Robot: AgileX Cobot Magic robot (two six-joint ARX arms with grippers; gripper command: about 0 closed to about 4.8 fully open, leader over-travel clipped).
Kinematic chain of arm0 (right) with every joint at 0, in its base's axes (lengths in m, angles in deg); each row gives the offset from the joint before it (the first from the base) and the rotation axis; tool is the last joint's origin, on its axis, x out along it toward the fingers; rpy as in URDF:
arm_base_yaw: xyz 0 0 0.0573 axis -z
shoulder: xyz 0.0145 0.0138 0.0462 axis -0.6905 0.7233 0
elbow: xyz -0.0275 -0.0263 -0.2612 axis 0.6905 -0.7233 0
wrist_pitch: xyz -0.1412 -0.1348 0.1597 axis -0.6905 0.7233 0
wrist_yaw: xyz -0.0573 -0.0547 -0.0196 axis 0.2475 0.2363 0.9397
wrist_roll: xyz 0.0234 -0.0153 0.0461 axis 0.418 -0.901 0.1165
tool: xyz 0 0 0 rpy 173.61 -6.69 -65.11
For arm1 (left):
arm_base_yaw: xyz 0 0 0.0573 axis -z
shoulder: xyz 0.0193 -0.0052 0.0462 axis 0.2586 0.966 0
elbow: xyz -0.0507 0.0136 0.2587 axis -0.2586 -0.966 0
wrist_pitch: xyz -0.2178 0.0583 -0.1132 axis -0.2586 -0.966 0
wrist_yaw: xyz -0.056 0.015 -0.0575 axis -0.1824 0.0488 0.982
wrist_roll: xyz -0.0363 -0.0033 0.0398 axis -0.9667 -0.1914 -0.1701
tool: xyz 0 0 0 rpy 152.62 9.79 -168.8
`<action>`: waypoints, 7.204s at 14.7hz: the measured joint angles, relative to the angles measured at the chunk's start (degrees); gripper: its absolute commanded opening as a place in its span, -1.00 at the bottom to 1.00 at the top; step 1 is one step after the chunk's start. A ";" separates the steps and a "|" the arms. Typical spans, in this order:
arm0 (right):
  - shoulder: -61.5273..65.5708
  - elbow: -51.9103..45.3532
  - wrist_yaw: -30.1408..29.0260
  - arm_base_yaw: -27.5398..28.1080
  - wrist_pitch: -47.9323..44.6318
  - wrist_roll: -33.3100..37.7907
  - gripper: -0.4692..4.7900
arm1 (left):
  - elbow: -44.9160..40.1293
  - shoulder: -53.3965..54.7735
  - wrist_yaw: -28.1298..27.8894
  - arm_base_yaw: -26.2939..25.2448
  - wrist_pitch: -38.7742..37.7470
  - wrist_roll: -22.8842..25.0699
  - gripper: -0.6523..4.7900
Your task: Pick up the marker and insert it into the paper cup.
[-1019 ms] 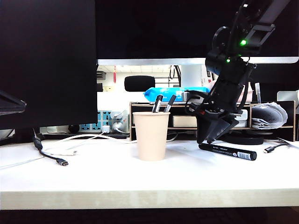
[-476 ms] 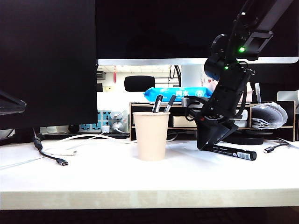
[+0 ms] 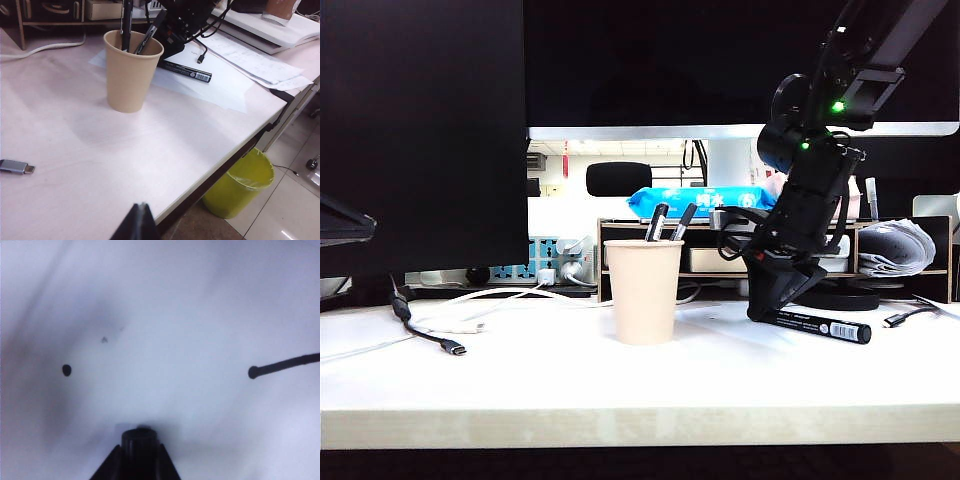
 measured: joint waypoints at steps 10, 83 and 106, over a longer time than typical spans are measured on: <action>-0.83 2.47 -0.59 0.13 1.44 2.89 -0.79 | -0.02 -0.04 0.00 0.00 0.00 -0.02 -0.78; -28.94 -28.76 -7.76 -14.91 -61.05 19.87 -0.47 | 0.00 -0.07 0.13 0.00 -1.25 0.02 -0.78; -87.76 -69.48 8.81 -13.97 -25.09 13.55 -0.84 | 0.00 -0.04 0.15 -0.02 -1.25 0.02 -0.78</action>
